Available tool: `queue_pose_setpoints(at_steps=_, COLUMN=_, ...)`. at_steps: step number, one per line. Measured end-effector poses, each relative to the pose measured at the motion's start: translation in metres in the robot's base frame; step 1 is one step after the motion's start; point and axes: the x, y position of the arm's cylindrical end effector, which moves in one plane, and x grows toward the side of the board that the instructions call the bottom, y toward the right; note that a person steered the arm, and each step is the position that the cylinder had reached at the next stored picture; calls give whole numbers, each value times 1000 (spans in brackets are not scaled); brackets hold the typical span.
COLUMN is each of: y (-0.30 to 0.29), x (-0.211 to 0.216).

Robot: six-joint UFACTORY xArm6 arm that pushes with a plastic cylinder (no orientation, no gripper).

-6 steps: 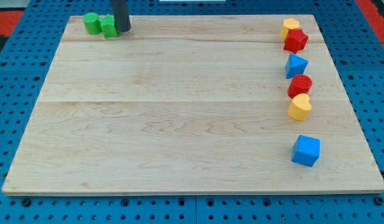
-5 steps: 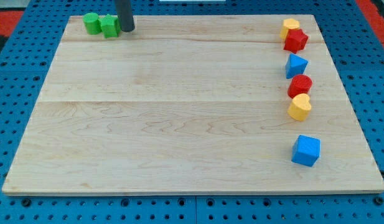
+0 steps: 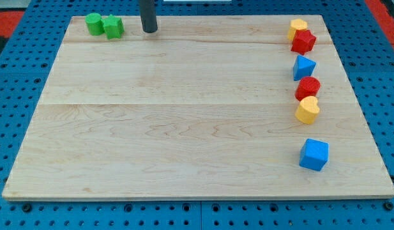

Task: Point your arm close to the yellow hexagon

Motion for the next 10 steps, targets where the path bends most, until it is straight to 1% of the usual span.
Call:
queue_pose_setpoints(at_steps=6, y=39, x=0)
queue_pose_setpoints(at_steps=7, y=68, x=-5)
queue_pose_setpoints(at_steps=9, y=164, x=-32)
queue_pose_setpoints(at_steps=10, y=213, x=-32)
